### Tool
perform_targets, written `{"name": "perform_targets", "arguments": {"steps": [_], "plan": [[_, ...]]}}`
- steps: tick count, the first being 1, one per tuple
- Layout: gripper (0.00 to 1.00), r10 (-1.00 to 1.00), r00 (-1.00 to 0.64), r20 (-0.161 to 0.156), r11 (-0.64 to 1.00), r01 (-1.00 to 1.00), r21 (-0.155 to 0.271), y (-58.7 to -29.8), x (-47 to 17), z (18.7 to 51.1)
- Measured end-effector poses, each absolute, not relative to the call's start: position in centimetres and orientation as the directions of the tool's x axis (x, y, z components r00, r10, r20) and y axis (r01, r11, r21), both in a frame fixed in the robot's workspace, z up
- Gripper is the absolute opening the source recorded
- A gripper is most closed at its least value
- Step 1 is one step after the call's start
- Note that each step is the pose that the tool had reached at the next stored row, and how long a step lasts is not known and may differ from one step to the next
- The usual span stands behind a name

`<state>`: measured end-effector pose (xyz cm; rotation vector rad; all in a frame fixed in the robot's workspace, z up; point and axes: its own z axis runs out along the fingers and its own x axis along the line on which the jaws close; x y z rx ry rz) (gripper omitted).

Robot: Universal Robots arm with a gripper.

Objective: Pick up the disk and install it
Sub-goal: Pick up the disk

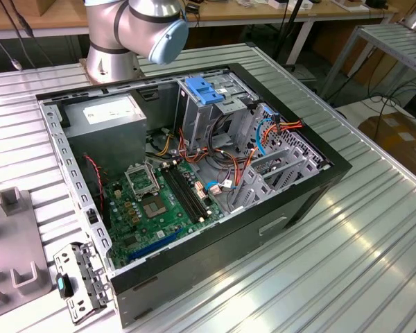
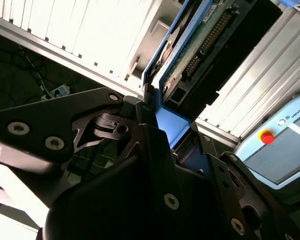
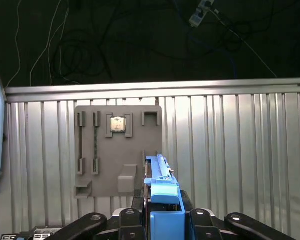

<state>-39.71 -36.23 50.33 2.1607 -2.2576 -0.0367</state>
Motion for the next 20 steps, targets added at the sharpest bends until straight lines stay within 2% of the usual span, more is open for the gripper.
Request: {"name": "perform_targets", "arguments": {"steps": [20], "plan": [[0.37, -0.999, -0.048, -0.004, 0.047, -0.998, 0.03, -36.2, -36.5, 50.3]]}}
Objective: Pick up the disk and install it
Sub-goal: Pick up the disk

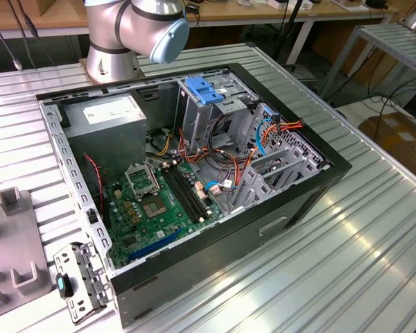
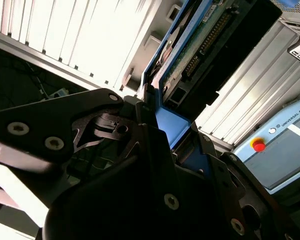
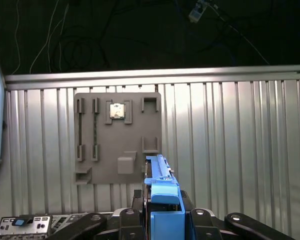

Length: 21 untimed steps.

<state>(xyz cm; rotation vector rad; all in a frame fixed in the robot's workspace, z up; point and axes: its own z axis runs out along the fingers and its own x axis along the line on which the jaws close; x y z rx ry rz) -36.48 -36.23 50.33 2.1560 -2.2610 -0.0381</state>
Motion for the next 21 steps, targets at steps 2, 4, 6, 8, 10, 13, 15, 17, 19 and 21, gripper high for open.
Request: {"name": "perform_targets", "arguments": {"steps": [2, 4, 6, 8, 10, 13, 15, 17, 19, 21], "plan": [[0.37, -0.999, -0.048, -0.004, 0.048, -0.998, 0.03, -36.2, -36.1, 50.3], [0.37, -0.999, -0.048, -0.004, 0.048, -0.998, 0.03, -36.2, -35.8, 50.3], [0.37, -0.999, -0.049, -0.004, 0.048, -0.998, 0.03, -36.2, -35.5, 50.3], [0.37, -0.999, -0.049, -0.004, 0.049, -0.998, 0.03, -36.2, -35.1, 50.3], [0.37, -0.999, -0.049, -0.004, 0.049, -0.998, 0.03, -36.2, -34.7, 50.3], [0.37, -0.999, -0.05, -0.004, 0.05, -0.998, 0.03, -36.2, -34.3, 50.3], [0.37, -0.999, -0.05, -0.004, 0.05, -0.998, 0.03, -36.2, -33.9, 50.3], [0.37, -0.999, -0.05, -0.004, 0.05, -0.998, 0.03, -36.2, -33.6, 50.3], [0.37, -0.999, -0.051, -0.004, 0.05, -0.998, 0.03, -36.2, -33.2, 50.3], [0.37, -0.999, -0.051, -0.004, 0.051, -0.998, 0.03, -36.2, -32.9, 50.3]]}}
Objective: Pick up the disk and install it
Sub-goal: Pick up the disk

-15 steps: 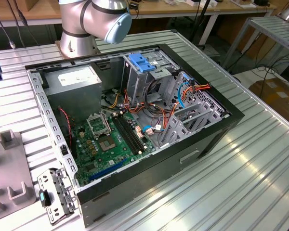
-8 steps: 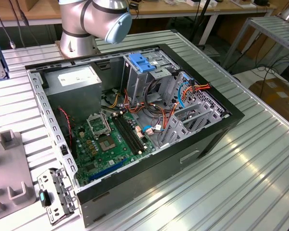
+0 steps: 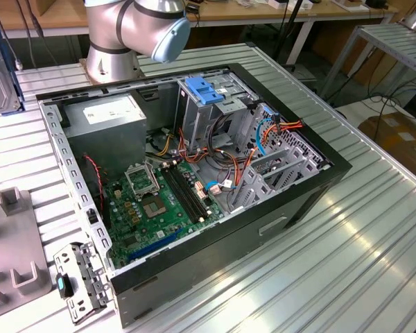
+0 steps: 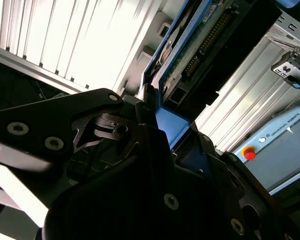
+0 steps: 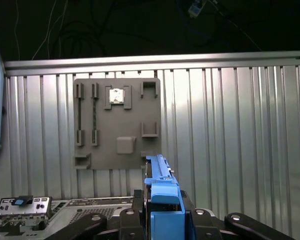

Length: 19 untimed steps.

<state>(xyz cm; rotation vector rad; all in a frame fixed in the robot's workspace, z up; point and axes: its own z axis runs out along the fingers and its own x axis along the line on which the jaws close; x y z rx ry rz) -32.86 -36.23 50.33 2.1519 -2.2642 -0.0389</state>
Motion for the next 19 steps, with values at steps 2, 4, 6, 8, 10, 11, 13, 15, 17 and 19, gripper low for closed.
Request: {"name": "perform_targets", "arguments": {"steps": [2, 4, 6, 8, 10, 11, 13, 15, 17, 19], "plan": [[0.37, -0.999, -0.051, -0.004, 0.051, -0.998, 0.03, -36.2, -32.6, 50.3], [0.37, -0.999, -0.051, -0.004, 0.051, -0.998, 0.03, -36.2, -32.3, 50.3], [0.37, -0.999, -0.051, -0.004, 0.051, -0.998, 0.03, -36.2, -32.1, 50.3], [0.37, -0.999, -0.052, -0.004, 0.052, -0.998, 0.03, -36.2, -31.6, 50.3], [0.37, -0.999, -0.052, -0.004, 0.052, -0.998, 0.031, -36.2, -31.3, 50.3], [0.37, -0.999, -0.052, -0.004, 0.052, -0.998, 0.031, -36.2, -31.2, 50.3], [0.37, -0.999, -0.052, -0.004, 0.052, -0.998, 0.031, -36.2, -30.9, 50.3], [0.37, -0.999, -0.052, -0.004, 0.052, -0.998, 0.031, -36.2, -30.5, 50.3], [0.37, -0.999, -0.053, -0.004, 0.052, -0.998, 0.031, -36.2, -30.2, 50.3], [0.37, -0.999, -0.053, -0.004, 0.053, -0.998, 0.031, -36.2, -29.9, 50.3]]}}
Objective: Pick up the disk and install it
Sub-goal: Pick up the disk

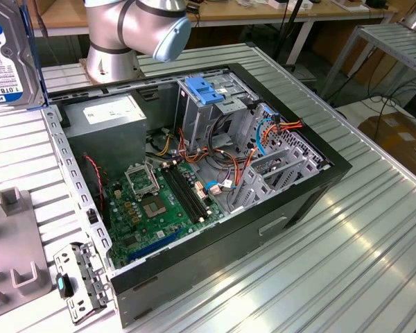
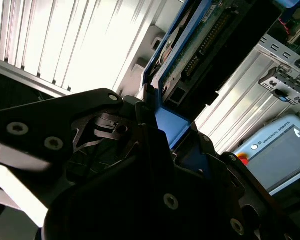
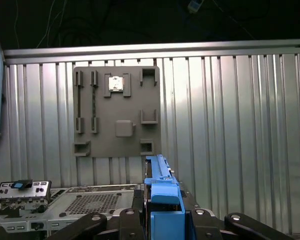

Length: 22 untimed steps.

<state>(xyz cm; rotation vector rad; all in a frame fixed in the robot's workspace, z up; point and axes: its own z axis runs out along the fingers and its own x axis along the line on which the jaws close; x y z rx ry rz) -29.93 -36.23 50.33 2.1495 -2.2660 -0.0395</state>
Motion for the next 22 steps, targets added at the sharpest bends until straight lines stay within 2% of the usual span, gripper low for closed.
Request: {"name": "perform_targets", "arguments": {"steps": [22], "plan": [[0.37, -0.998, -0.056, -0.004, 0.056, -0.998, 0.031, -37.0, -27.6, 50.3]]}}
